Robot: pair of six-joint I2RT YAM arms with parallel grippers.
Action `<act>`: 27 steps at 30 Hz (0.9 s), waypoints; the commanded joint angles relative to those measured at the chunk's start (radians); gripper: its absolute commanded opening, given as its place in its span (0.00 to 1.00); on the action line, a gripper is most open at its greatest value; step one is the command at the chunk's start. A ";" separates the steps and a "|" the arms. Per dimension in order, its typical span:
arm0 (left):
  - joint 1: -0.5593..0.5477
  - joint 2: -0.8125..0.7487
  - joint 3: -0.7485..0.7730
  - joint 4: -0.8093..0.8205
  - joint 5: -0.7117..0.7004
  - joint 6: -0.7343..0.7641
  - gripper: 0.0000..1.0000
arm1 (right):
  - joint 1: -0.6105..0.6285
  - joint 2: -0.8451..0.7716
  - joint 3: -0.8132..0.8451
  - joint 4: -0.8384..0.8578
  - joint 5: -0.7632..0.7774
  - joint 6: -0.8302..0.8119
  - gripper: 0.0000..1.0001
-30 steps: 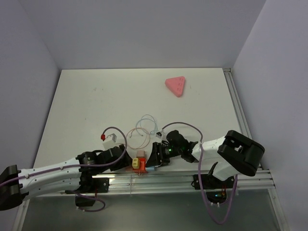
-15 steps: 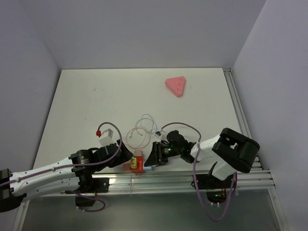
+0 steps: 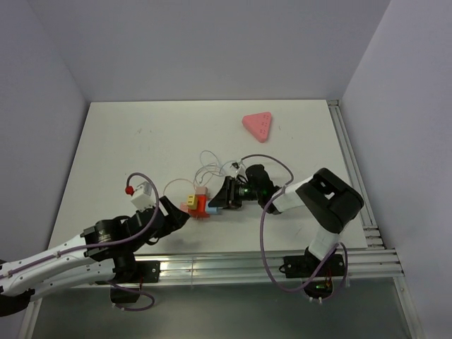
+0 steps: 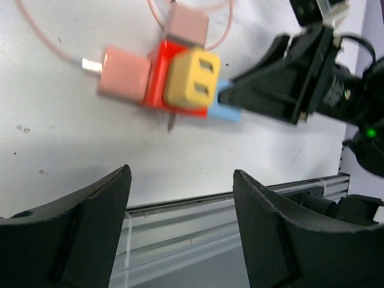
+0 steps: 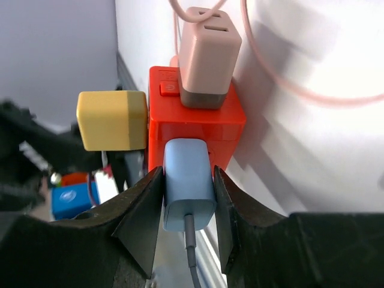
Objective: Insert the plug
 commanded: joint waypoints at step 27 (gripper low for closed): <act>-0.003 -0.168 -0.067 0.233 0.048 0.153 0.77 | -0.109 -0.063 0.161 -0.355 0.021 -0.196 1.00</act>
